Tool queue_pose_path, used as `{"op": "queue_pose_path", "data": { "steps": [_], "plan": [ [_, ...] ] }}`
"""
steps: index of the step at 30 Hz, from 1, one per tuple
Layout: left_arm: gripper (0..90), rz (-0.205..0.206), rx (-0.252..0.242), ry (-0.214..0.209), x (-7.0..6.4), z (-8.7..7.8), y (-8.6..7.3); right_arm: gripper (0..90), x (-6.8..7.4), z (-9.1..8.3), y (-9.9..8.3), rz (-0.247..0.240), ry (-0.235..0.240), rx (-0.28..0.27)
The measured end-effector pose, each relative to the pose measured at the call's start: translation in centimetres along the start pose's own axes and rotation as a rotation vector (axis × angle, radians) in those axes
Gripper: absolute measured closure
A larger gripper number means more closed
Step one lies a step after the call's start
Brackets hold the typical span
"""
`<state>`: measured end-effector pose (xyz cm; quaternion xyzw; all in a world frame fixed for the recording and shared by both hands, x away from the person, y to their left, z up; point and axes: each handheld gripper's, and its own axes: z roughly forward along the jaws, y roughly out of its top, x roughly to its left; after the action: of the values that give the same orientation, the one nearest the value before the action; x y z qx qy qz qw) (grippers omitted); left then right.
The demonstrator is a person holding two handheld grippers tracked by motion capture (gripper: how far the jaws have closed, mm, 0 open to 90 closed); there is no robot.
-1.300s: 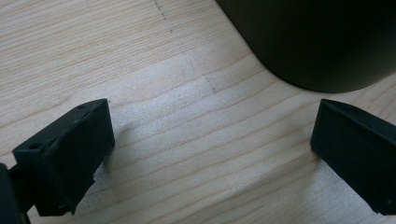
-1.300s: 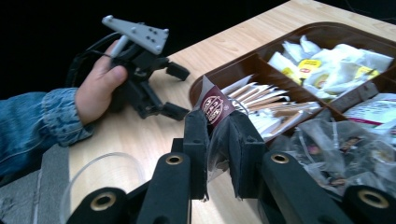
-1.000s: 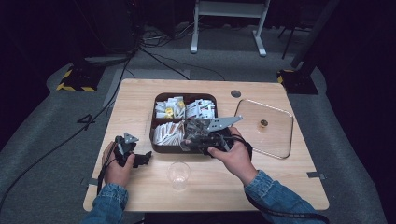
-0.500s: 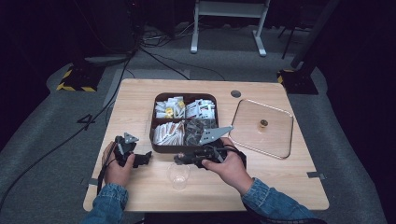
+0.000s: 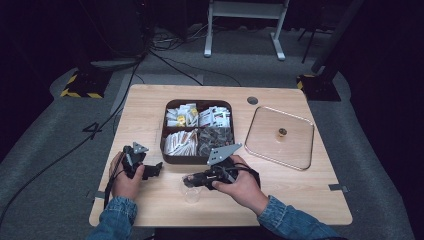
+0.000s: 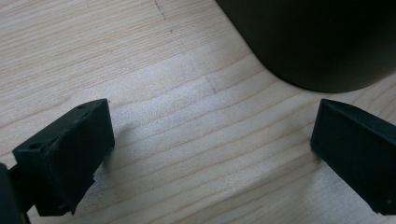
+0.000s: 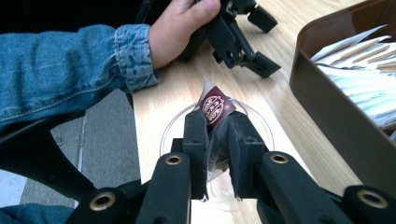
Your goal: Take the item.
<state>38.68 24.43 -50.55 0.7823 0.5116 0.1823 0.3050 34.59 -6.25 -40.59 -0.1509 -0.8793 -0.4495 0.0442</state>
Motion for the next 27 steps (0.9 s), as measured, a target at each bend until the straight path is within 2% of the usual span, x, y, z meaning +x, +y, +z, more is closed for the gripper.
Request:
{"op": "queue_pose_path", "data": {
  "steps": [5,8,12,20,27],
  "plan": [
    [0.0,0.0,0.0,0.0,0.0,0.0,0.0,78.4,0.1,0.4,-0.3,0.001,0.002,0.014],
    [0.0,0.0,0.0,0.0,0.0,0.0,0.0,67.0,0.2,0.5,-0.3,0.008,0.01,-0.004],
    [0.0,0.0,0.0,0.0,0.0,0.0,0.0,62.0,0.0,0.4,-0.3,0.016,0.007,-0.024],
    [0.0,0.0,0.0,0.0,0.0,0.0,0.0,59.5,-0.5,-0.2,-0.3,0.03,-0.012,-0.038],
    [0.0,0.004,0.002,-0.002,0.0,0.0,0.1,57.9,-1.0,-1.3,-0.1,0.033,-0.047,-0.053]
  ]
}}
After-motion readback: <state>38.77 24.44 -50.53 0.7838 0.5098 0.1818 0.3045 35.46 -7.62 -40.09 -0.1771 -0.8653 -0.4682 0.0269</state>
